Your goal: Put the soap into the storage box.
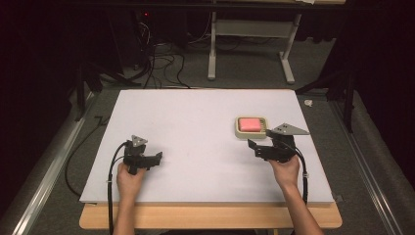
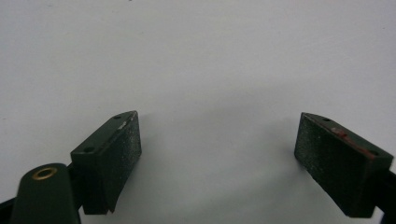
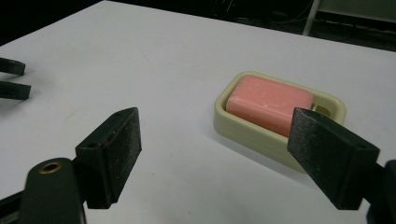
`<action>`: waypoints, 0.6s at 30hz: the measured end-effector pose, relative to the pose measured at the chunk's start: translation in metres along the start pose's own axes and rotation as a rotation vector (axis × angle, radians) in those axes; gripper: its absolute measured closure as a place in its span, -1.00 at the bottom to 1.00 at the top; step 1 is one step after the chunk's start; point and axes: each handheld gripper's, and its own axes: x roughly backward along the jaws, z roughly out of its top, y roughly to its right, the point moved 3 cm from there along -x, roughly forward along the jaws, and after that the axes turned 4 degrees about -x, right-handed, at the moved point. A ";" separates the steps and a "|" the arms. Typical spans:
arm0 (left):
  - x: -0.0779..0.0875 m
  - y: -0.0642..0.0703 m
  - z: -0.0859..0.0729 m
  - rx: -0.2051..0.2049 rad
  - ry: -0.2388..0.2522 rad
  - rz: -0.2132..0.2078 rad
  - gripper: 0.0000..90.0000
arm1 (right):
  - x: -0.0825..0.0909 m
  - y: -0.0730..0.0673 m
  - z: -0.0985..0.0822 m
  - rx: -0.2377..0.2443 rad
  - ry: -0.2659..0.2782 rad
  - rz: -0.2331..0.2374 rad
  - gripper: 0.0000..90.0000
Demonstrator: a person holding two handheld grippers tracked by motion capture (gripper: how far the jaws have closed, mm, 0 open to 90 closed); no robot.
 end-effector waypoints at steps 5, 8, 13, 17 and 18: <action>0.000 0.000 0.000 0.000 0.000 0.000 -0.66 | -0.002 -0.004 -0.003 0.011 -0.002 0.009 -0.59; 0.000 0.000 0.000 0.000 -0.001 0.000 -0.66 | -0.003 -0.007 -0.005 0.008 -0.007 0.016 -0.58; 0.000 0.000 0.000 0.000 0.000 0.000 -0.66 | -0.006 -0.011 -0.009 0.013 -0.019 0.026 -0.57; 0.000 0.000 0.000 0.000 0.000 0.000 -0.66 | -0.008 -0.013 -0.011 0.022 -0.023 0.032 -0.56; 0.000 0.000 0.000 0.000 0.000 0.000 -0.66 | -0.008 -0.014 -0.011 0.019 -0.028 0.031 -0.56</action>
